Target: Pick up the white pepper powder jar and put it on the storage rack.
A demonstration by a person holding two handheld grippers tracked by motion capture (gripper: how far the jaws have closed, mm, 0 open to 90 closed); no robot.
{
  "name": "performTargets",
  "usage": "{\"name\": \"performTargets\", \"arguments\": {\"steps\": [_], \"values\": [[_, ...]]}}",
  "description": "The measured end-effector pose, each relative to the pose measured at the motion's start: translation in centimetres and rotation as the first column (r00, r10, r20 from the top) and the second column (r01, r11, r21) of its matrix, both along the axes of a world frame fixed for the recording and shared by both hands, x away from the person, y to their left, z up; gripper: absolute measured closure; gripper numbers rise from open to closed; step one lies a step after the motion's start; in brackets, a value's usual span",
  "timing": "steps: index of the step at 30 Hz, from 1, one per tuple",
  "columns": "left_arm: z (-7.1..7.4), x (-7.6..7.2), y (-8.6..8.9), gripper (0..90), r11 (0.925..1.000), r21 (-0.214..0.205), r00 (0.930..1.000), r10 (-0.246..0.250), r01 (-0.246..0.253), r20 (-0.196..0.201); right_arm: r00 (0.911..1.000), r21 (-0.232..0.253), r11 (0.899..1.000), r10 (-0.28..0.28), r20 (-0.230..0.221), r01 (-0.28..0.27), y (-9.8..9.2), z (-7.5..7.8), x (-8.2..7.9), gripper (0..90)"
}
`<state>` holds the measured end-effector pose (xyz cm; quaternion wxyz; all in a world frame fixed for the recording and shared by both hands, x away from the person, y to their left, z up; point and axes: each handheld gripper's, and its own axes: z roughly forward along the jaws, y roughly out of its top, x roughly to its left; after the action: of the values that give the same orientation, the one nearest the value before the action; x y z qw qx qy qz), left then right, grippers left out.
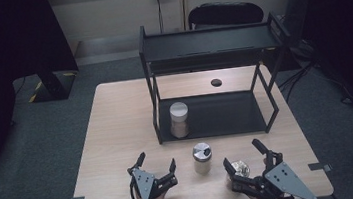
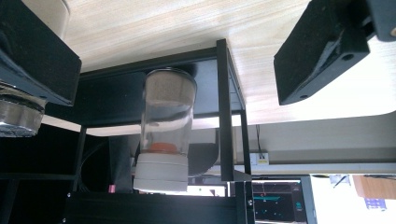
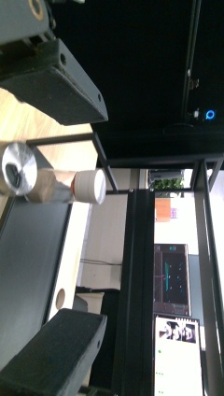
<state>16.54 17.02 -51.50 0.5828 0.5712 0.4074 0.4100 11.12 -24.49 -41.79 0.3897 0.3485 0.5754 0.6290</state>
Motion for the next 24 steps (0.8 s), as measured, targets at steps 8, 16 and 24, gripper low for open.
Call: {"name": "performTargets", "arguments": {"steps": [8,16,24], "values": [[0.0,0.0,0.0,0.2,1.0,0.0,1.0,-0.001,0.001,0.0,0.999,-0.021,0.999,0.043,0.012,-0.043,1.3,0.4,-0.2,3.0],[0.0,0.0,0.0,0.2,1.0,0.001,1.0,-0.002,0.002,0.001,0.9969,-0.035,0.996,0.078,-0.004,-0.078,3.2,0.1,-0.1,4.1],[0.0,0.0,0.0,0.2,1.0,0.001,1.0,-0.002,0.002,0.001,0.9953,-0.053,0.994,0.096,-0.014,-0.097,4.4,-0.2,0.2,4.8]]}}
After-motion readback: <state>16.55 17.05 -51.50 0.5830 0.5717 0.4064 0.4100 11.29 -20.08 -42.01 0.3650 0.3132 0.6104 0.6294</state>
